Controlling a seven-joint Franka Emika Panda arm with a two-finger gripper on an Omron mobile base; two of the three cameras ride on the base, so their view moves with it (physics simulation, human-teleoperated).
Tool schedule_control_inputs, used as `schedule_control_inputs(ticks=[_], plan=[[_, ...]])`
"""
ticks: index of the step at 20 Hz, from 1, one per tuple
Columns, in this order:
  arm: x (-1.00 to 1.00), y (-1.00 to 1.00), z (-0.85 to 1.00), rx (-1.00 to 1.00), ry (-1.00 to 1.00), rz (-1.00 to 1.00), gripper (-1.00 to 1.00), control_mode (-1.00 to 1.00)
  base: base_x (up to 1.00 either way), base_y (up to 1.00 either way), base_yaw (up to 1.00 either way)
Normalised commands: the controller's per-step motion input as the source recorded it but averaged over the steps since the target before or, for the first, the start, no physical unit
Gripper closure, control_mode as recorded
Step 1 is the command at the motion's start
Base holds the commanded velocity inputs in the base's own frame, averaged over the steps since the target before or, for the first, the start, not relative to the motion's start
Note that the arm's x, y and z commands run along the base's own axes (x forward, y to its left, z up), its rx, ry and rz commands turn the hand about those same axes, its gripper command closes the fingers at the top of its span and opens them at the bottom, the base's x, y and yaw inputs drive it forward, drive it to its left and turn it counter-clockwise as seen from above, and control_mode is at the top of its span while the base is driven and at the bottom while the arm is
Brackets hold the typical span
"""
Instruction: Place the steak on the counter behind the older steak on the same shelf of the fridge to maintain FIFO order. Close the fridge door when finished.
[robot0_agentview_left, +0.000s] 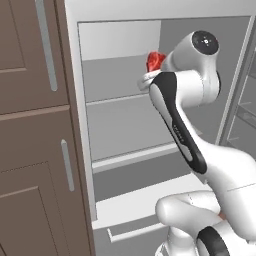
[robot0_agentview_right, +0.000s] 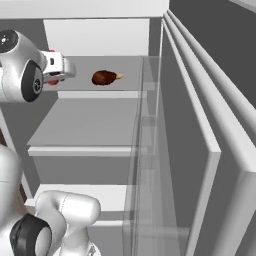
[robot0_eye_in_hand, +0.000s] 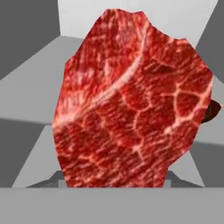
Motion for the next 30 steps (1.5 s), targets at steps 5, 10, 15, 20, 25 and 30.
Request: schedule_control_inputs(ticks=[5,10,15,20,25,30], plan=[[0.41,0.05,0.0,0.0,-0.2,0.0,1.0,-1.0,0.0,0.0,0.0],[0.52,0.13,0.0,0.0,-0.14,0.0,1.0,-1.0,0.0,0.0,0.0],[0.57,0.21,0.03,0.0,-0.02,0.0,1.0,-1.0,0.0,0.0,0.0],[0.51,0.18,0.03,0.0,0.0,0.0,1.0,-1.0,0.0,0.0,0.0],[0.47,0.11,0.0,0.0,0.0,0.0,1.0,-1.0,0.0,0.0,0.0],[0.5,0.0,0.0,0.0,0.03,0.0,1.0,-1.0,0.0,0.0,0.0]])
